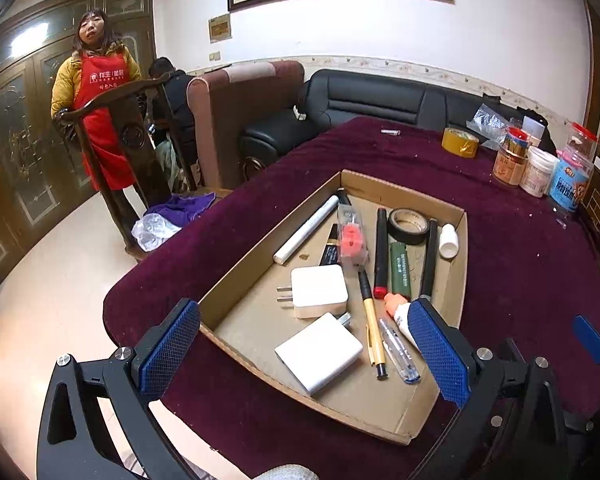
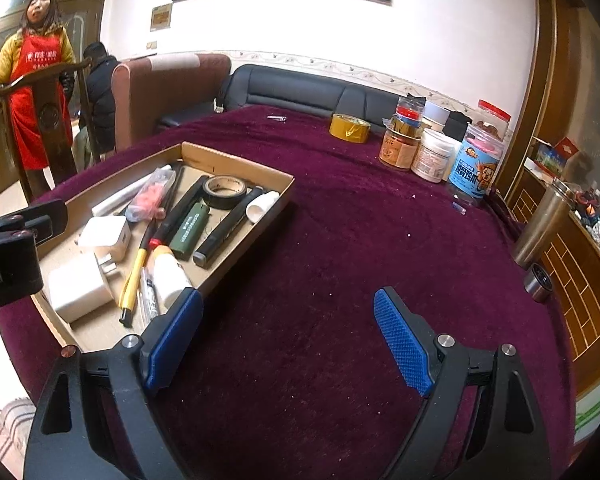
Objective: Organize rigid objects
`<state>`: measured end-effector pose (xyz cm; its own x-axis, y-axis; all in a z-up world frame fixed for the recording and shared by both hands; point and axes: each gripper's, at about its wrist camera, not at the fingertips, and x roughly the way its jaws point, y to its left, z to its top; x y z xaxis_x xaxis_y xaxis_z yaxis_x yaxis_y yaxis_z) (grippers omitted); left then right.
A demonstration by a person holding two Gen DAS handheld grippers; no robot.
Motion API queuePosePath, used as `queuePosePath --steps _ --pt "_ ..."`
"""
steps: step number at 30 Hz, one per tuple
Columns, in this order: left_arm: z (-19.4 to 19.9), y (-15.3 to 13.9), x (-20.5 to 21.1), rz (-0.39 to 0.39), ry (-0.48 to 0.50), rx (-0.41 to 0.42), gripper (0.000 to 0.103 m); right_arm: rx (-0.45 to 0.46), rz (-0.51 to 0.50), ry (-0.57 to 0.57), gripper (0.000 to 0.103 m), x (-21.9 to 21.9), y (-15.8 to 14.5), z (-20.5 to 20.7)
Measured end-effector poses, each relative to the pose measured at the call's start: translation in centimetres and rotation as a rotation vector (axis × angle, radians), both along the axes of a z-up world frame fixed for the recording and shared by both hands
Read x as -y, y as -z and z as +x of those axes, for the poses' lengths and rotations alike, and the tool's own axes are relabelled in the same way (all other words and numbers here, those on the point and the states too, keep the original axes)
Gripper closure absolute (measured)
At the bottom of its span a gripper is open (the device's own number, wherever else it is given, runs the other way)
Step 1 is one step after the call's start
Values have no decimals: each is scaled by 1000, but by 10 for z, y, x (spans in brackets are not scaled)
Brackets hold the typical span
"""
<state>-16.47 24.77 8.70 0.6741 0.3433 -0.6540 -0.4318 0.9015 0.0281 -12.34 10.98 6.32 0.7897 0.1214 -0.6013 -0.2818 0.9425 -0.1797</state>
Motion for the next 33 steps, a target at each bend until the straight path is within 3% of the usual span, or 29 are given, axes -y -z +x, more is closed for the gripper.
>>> queuePosePath --steps 33 --pt "12 26 -29 -117 1 -98 1 -50 -99 -5 15 -26 13 8"
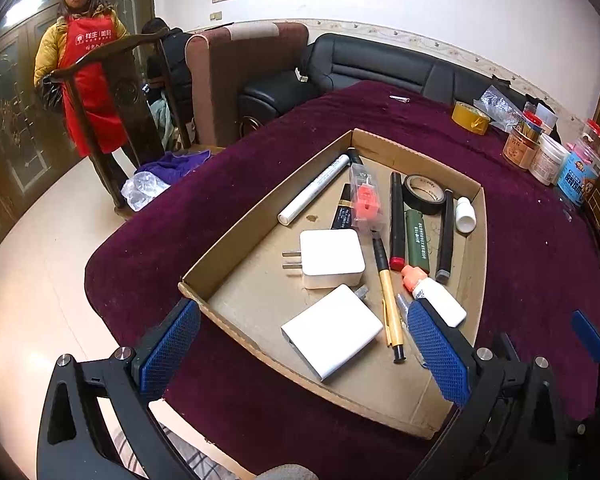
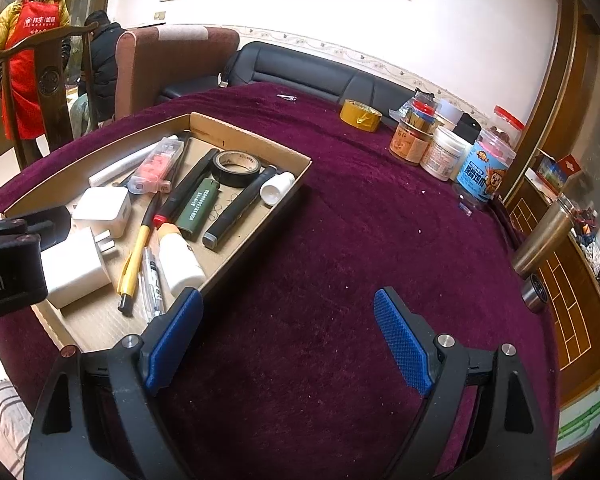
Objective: Organize rigid objects
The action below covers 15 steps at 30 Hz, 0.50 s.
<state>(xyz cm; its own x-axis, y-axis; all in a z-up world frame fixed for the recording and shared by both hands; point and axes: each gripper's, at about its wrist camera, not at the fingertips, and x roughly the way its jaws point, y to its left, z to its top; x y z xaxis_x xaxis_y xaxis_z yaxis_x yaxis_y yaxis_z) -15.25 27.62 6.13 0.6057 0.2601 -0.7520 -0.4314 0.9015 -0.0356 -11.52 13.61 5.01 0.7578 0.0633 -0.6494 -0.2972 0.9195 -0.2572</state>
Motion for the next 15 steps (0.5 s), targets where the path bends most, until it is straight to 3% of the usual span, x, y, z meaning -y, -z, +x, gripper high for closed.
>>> queuePosePath --steps 15 --pt "0 1 9 3 19 -14 1 -7 21 4 15 7 1 -2"
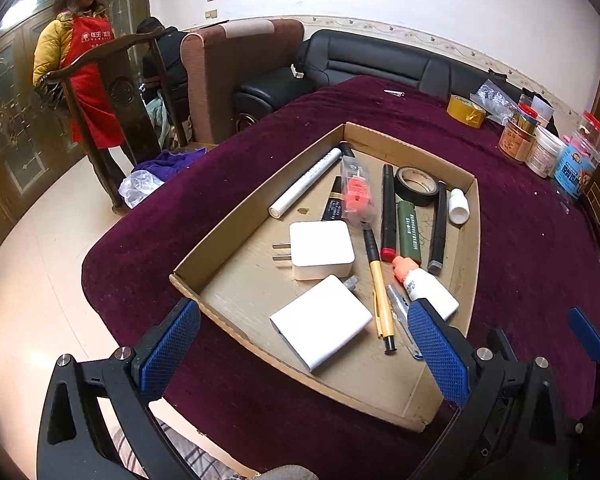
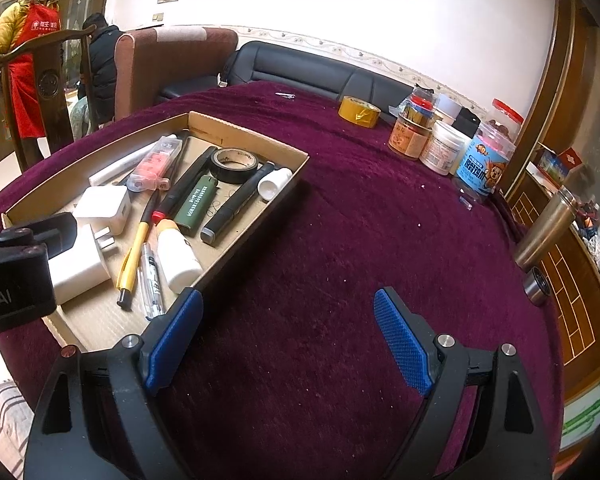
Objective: Organize rigid objects
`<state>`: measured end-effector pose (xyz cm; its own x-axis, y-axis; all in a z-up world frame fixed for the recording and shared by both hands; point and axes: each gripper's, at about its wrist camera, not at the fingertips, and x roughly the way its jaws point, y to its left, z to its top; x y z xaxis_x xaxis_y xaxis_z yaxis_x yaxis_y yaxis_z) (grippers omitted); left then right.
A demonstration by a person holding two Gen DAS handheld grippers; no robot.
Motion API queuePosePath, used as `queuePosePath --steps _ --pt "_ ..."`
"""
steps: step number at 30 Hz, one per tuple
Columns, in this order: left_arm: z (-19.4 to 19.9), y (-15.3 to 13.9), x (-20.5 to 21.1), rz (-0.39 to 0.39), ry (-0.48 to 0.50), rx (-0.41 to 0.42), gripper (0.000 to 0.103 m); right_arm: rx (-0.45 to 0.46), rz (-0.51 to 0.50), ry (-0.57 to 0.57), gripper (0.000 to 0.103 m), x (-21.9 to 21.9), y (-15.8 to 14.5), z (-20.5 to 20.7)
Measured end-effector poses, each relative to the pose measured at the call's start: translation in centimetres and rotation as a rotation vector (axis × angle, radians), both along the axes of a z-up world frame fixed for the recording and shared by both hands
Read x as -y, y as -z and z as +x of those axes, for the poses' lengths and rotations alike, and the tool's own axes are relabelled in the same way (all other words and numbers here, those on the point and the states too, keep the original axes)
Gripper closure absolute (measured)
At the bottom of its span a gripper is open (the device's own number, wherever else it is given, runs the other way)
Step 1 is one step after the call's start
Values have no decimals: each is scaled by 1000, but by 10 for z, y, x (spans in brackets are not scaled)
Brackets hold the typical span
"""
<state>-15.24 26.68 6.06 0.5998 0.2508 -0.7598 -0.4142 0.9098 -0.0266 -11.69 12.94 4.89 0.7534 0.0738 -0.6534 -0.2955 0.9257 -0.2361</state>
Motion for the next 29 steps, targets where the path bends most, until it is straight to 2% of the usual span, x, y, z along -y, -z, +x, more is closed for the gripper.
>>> queuePosePath --steps 22,29 --pt "0 -2 7 5 0 -9 1 3 17 -14 15 4 -2 -2" --pt "0 -7 18 29 14 -17 1 -5 65 1 15 20 -6 2"
